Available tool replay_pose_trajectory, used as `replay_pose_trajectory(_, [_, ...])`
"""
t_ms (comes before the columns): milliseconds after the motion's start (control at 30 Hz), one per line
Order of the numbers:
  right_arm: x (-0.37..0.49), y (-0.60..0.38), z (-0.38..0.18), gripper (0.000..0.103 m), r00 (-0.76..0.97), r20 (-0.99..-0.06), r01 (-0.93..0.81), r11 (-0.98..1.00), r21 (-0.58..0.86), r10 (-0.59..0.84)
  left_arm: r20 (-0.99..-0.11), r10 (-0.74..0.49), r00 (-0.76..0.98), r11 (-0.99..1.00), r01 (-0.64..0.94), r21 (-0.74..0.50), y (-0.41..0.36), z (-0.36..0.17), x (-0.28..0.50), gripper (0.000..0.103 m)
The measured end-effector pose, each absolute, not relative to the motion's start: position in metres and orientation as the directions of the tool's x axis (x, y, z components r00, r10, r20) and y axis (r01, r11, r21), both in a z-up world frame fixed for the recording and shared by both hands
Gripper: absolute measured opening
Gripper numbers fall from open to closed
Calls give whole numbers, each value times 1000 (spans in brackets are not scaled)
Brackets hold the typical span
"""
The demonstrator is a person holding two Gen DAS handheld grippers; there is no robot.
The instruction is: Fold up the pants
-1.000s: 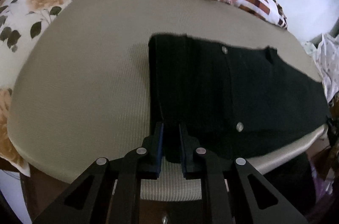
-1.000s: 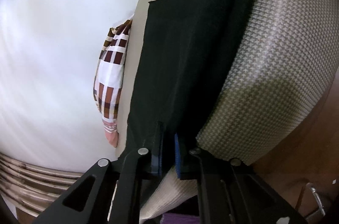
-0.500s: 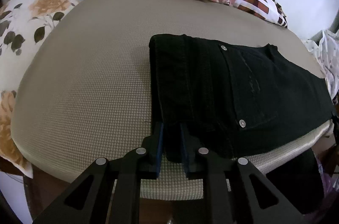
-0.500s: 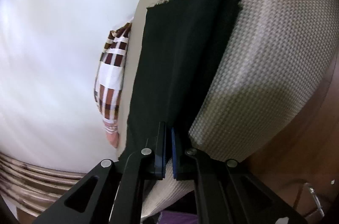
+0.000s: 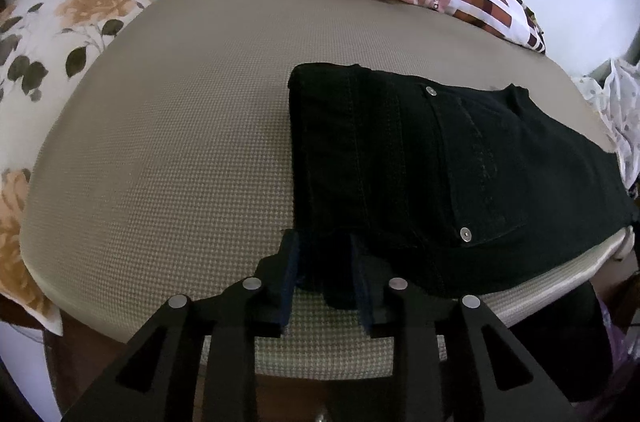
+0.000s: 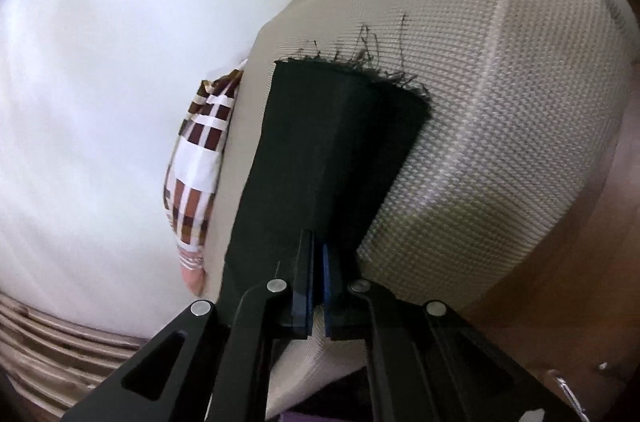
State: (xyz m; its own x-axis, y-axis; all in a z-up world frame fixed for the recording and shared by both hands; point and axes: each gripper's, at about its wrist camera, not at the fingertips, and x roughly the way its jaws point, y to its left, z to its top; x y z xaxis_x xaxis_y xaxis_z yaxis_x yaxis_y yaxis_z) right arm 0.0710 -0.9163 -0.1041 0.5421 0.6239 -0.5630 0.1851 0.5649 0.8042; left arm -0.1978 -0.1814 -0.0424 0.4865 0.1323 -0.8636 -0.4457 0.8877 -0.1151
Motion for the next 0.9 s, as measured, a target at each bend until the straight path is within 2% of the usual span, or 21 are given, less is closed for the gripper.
replay_pose_trajectory(33, [72, -918, -109, 2, 535, -573, 195, 569, 799, 621, -863, 132, 488, 888, -445, -115, -181, -43, -198, 29])
replay_pose_trajectory(200, [76, -927, -124, 3, 529, -509, 224, 467, 856, 679, -860, 138, 492, 889, -444, -111, -182, -43, -199, 31])
replay_pose_trajectory(333, [73, -938, -129, 4, 551, -476, 265, 397, 879, 686, -857, 152, 493, 885, -454, -104, -180, -43, -200, 39])
replay_pose_trajectory(500, [72, -940, -113, 2, 554, -566, 267, 514, 815, 611, -854, 158, 496, 874, -472, -112, -174, -45, -203, 49])
replay_pose_trajectory(567, [70, -937, -94, 7, 555, -672, 310, 628, 714, 490, -851, 172, 497, 875, -474, -100, -173, -45, -204, 53])
replay_pose_trajectory(600, [67, -937, -85, 16, 556, -708, 344, 656, 672, 434, -849, 181, 497, 875, -475, -91, -174, -45, -205, 55])
replay_pose_trajectory(667, [61, -933, -64, 19, 576, -727, 372, 672, 641, 374, -844, 203, 497, 870, -487, -77, -175, -44, -206, 58])
replay_pose_trajectory(700, [61, -926, -53, 19, 598, -702, 335, 676, 656, 386, -838, 213, 503, 868, -491, -74, -177, -41, -207, 58])
replay_pose_trajectory(767, [68, -886, -27, 19, 594, -632, 154, 700, 697, 498, -811, 256, 526, 862, -503, -53, -181, -33, -209, 58])
replay_pose_trajectory(833, [82, -813, -9, 21, 466, -559, -103, 669, 736, 686, -782, 307, 542, 851, -524, -29, -188, -24, -209, 59])
replay_pose_trajectory(867, [86, -778, -4, 25, 387, -533, -205, 634, 746, 752, -773, 315, 551, 849, -528, -30, -190, -21, -210, 59])
replay_pose_trajectory(900, [90, -731, 2, 35, 289, -526, -327, 599, 731, 800, -764, 316, 562, 848, -528, -38, -194, -17, -210, 62])
